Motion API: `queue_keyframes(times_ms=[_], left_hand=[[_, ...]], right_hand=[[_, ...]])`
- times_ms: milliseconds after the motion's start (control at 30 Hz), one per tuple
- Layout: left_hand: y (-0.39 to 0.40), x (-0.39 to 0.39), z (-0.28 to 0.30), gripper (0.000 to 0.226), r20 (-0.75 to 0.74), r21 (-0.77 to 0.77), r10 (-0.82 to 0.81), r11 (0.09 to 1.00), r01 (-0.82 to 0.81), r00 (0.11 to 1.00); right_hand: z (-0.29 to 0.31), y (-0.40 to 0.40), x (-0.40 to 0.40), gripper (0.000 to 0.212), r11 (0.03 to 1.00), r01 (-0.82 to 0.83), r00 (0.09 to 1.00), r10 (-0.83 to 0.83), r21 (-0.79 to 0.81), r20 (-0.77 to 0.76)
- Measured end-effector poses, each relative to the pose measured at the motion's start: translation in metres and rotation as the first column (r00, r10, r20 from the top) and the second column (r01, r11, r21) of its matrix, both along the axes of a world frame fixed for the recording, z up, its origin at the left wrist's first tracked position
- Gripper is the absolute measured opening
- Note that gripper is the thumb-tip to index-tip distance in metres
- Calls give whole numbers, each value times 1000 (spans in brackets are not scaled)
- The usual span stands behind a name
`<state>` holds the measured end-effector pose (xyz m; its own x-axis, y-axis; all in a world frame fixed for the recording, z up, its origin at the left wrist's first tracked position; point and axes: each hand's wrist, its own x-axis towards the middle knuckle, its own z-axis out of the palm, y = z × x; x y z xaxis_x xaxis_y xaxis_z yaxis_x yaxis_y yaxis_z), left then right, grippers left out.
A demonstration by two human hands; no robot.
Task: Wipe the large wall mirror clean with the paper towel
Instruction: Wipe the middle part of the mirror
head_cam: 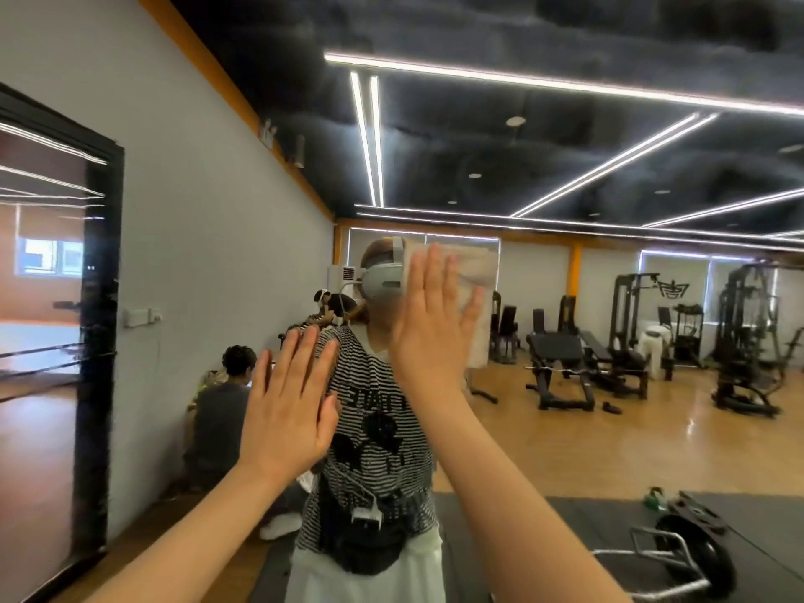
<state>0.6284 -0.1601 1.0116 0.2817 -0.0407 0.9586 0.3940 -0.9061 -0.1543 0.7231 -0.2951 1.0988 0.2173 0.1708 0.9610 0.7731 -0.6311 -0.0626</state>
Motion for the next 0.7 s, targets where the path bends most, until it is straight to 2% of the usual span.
queue_keyframes(times_ms=[100, 167, 300, 400, 600, 700], left_hand=[[0, 0, 0, 67, 1, 3, -11, 1000, 11, 1000], [0, 0, 0, 67, 1, 7, -3, 1000, 3, 1000], [0, 2, 0, 68, -5, 12, 14, 1000, -14, 1000], [-1, 3, -1, 68, 5, 11, 21, 1000, -21, 1000], [-1, 5, -3, 69, 11, 17, 29, 999, -29, 1000], [0, 6, -4, 68, 17, 29, 28, 999, -28, 999]], right_hand=[[2, -27, 24, 57, 996, 44, 989, -33, -72, 144], [5, -46, 38, 55, 991, 85, 985, -67, -107, 158], [17, -99, 65, 56, 989, 130, 992, -129, -70, 12], [21, -133, 82, 56, 986, 156, 983, -150, 52, -101], [32, -98, 58, 55, 922, 173, 956, -71, 347, -286], [36, -70, 34, 59, 932, 160, 957, -65, 324, -284]])
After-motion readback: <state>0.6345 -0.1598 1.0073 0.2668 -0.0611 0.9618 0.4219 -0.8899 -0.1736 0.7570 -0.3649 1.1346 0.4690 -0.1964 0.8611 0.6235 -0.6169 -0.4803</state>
